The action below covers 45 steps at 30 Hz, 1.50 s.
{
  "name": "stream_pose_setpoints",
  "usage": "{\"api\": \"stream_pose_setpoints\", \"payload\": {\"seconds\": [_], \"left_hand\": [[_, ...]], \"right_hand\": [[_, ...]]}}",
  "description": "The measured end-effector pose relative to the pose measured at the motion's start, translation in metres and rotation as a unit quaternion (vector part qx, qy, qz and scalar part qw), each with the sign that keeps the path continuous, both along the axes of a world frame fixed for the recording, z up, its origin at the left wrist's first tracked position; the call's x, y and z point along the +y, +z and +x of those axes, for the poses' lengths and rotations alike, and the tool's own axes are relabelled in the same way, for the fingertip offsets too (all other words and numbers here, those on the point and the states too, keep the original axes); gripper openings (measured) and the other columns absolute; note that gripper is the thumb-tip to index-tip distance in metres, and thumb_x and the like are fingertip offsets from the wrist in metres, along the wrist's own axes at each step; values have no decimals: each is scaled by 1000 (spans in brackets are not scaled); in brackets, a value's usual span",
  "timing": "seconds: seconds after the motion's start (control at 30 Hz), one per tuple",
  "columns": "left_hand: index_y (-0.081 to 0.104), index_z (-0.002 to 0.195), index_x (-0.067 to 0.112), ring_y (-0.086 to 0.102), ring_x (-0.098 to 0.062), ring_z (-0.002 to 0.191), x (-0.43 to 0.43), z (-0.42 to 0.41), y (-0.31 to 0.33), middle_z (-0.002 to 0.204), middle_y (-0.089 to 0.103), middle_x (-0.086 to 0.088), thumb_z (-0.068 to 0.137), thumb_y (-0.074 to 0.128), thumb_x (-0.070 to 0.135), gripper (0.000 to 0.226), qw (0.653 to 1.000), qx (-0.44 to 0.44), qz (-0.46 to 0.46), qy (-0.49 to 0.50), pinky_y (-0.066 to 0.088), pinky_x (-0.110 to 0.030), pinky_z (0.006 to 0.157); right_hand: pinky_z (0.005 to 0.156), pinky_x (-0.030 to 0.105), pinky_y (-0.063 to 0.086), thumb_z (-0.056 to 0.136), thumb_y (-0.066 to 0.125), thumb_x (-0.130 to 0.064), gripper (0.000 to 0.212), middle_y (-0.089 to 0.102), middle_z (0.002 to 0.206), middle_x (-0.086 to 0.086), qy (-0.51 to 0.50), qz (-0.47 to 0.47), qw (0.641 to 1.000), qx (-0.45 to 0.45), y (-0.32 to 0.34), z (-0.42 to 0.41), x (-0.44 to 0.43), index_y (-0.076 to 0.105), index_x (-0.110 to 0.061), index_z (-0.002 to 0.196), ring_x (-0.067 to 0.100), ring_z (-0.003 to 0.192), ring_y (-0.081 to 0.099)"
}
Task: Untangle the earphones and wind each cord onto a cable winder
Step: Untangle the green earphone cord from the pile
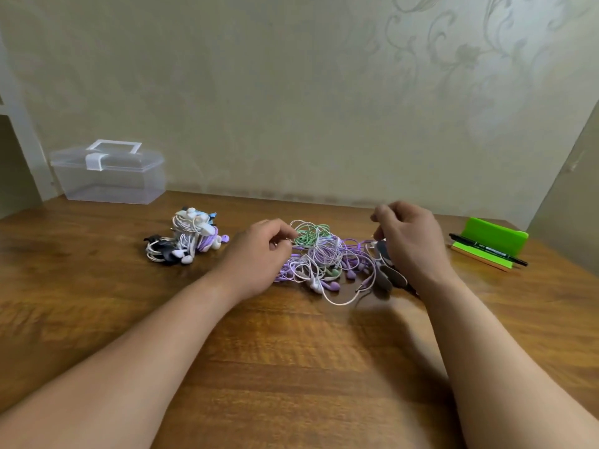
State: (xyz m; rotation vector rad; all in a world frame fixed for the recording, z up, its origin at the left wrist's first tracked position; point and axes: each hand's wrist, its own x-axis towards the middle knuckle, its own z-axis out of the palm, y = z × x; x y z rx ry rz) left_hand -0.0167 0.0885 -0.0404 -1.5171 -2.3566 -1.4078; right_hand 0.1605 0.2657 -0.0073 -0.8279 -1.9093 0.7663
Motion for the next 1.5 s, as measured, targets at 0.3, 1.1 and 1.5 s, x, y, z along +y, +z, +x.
{"api": "stream_pose_setpoints", "payload": {"seconds": [0.3, 1.1, 1.5], "left_hand": [[65, 128, 26, 62, -10, 96, 1, -7, -7, 113, 68, 8, 106, 44, 14, 33, 998, 8, -55, 16, 50, -29, 83], [66, 104, 35, 58, -8, 62, 4, -2, -3, 62, 62, 16, 102, 50, 31, 17, 998, 3, -66, 20, 44, -33, 58], [65, 107, 31, 68, -4, 84, 0, 8, 1, 85, 74, 15, 97, 55, 23, 16, 992, -12, -126, -14, 55, -32, 77]], "right_hand": [[77, 33, 52, 99, 61, -32, 14, 68, 99, -12, 102, 104, 973, -179, -23, -26, -34, 68, -29, 110, 10, 86, 63], [60, 34, 44, 90, 70, -34, 20, 62, 70, -4, 165, 125, 924, -320, -7, -23, -52, 62, -20, 79, 16, 67, 57], [78, 54, 50, 82, 61, -26, 22, 62, 80, 15, 176, -150, 971, 64, 7, -19, -30, 61, -4, 80, 30, 78, 58]]}}
